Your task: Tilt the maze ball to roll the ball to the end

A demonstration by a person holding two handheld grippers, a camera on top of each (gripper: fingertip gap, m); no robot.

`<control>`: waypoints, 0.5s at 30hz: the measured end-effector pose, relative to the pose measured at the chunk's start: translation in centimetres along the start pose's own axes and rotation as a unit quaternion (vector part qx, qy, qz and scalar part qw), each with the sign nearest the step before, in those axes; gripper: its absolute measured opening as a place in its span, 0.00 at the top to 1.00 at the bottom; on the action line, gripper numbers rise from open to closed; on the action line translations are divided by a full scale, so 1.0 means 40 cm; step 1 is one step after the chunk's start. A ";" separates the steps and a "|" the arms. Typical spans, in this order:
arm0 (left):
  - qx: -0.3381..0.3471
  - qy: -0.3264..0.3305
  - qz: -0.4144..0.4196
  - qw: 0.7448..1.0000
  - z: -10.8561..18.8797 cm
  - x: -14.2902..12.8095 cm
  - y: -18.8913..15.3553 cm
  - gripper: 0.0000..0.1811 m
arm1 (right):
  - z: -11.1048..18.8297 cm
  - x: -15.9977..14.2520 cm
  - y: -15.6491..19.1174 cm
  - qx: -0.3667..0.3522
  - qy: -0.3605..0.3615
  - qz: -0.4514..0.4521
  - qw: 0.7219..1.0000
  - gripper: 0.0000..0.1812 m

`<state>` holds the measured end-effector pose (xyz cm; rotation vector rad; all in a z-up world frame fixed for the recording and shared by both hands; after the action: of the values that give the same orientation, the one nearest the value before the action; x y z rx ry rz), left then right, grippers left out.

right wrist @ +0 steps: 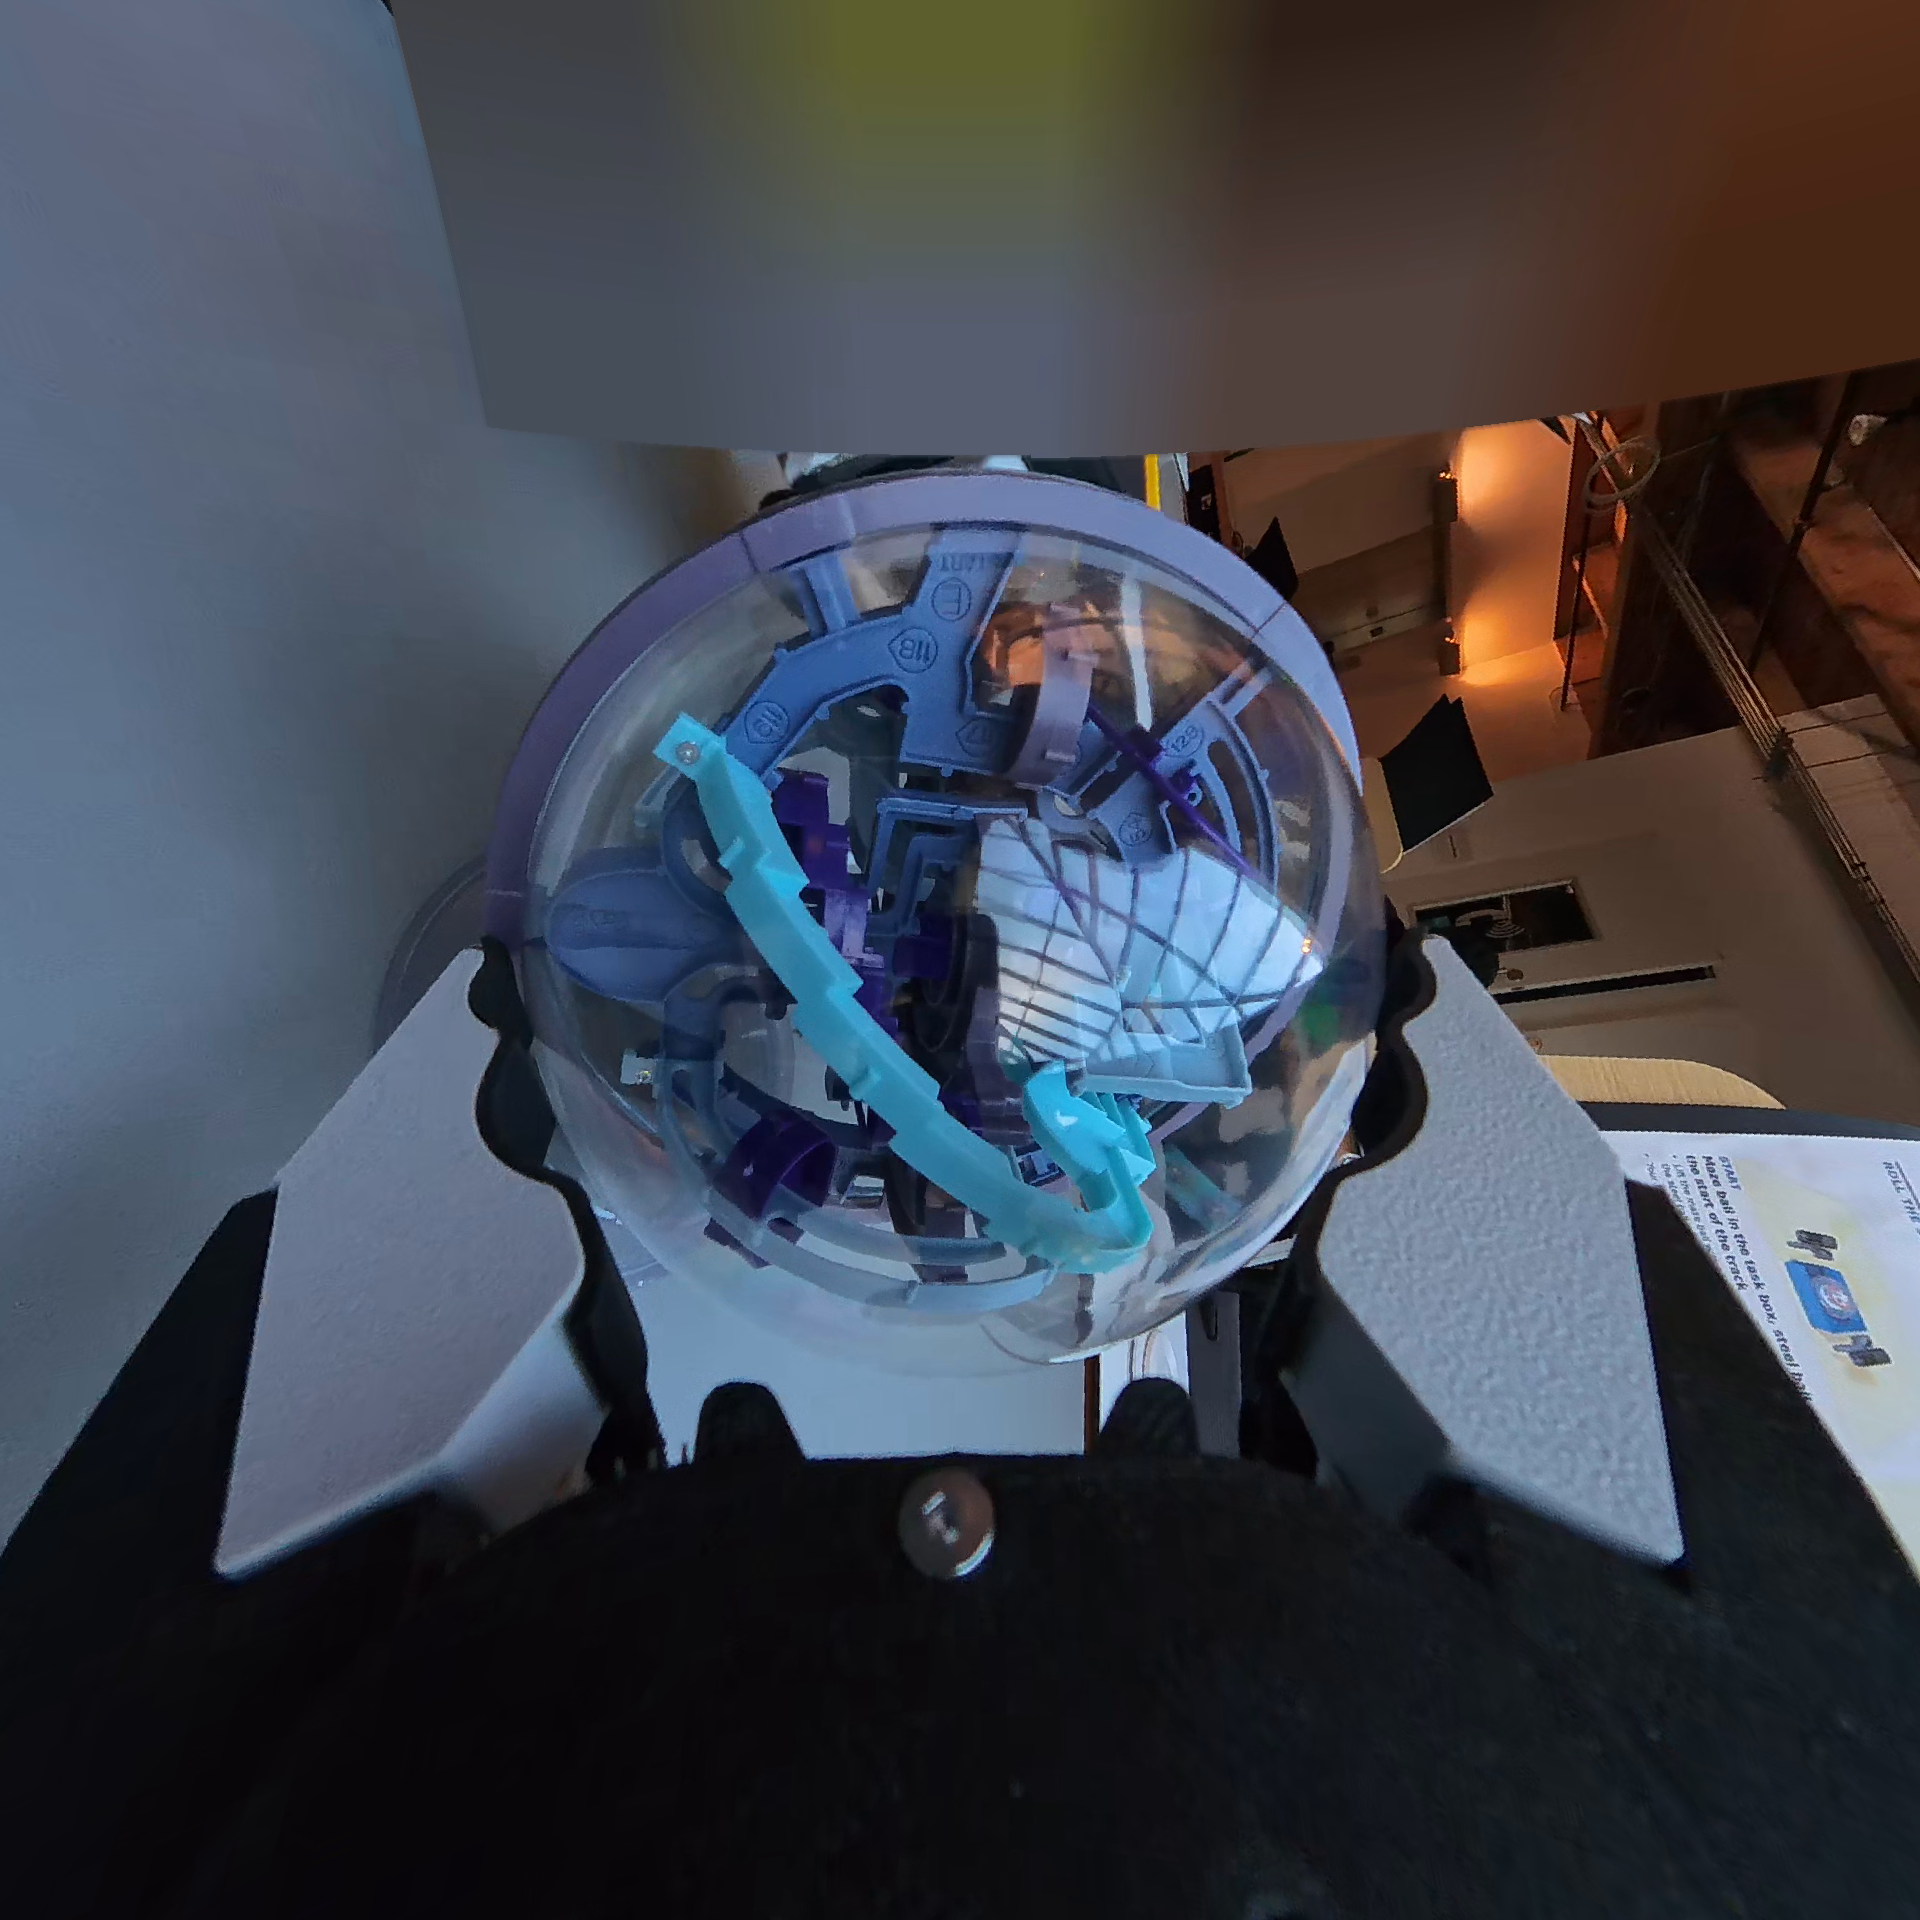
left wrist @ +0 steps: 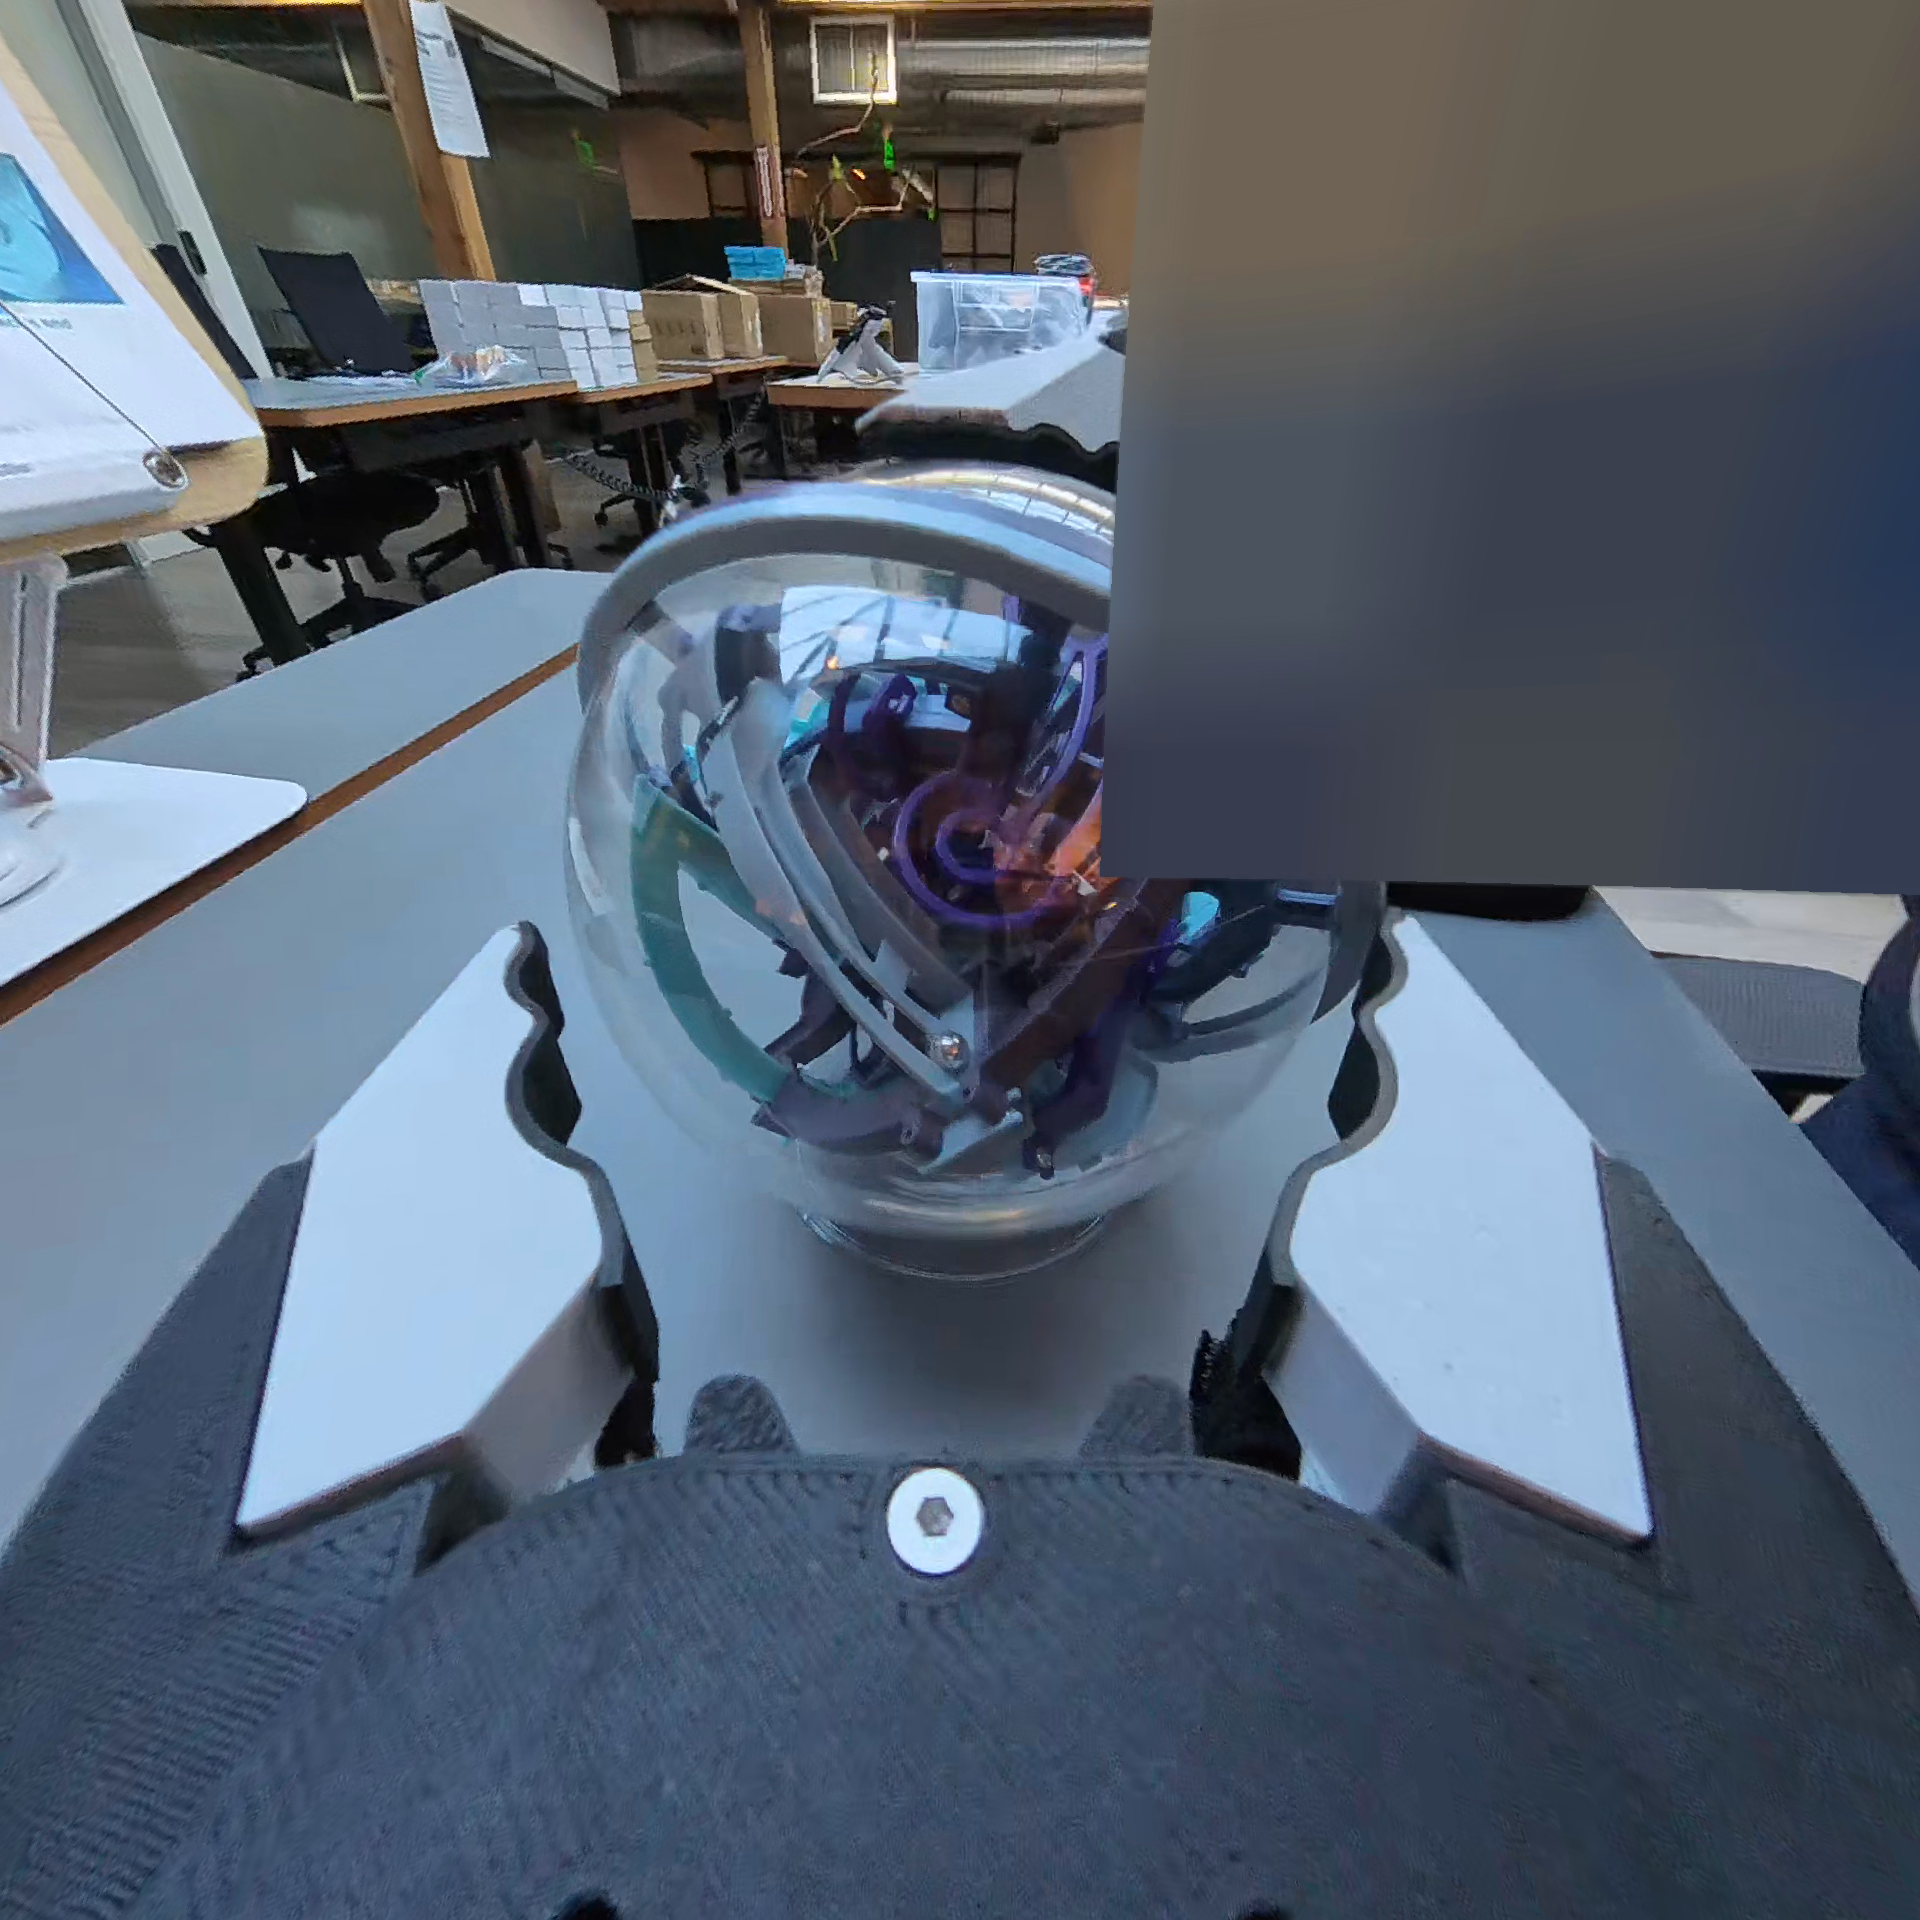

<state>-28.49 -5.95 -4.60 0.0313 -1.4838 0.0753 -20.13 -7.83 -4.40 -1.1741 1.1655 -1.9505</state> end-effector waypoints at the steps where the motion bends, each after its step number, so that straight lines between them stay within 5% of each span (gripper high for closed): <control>1: -0.005 0.005 0.000 1.000 -0.004 -0.002 -0.002 0.19 | 0.000 -0.001 0.000 0.000 0.000 0.000 1.000 0.13; 15: 0.050 0.010 -0.014 0.999 -0.017 -0.007 -0.015 0.19 | 0.009 -0.017 -0.004 0.008 0.062 0.037 0.997 0.14</control>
<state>-27.80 -6.50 -4.93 0.1322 -1.4581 0.1262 -19.51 -7.35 -4.45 -0.9998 1.2358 -1.9966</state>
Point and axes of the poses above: each gripper's, where its closed fingertips meet, z back along the fingers, x out of its top, y = z × x across the jaws, the point moved 4 cm from there along z, back along the fingers, and after that the axes turned 3 degrees about -x, right-handed, at the moved point
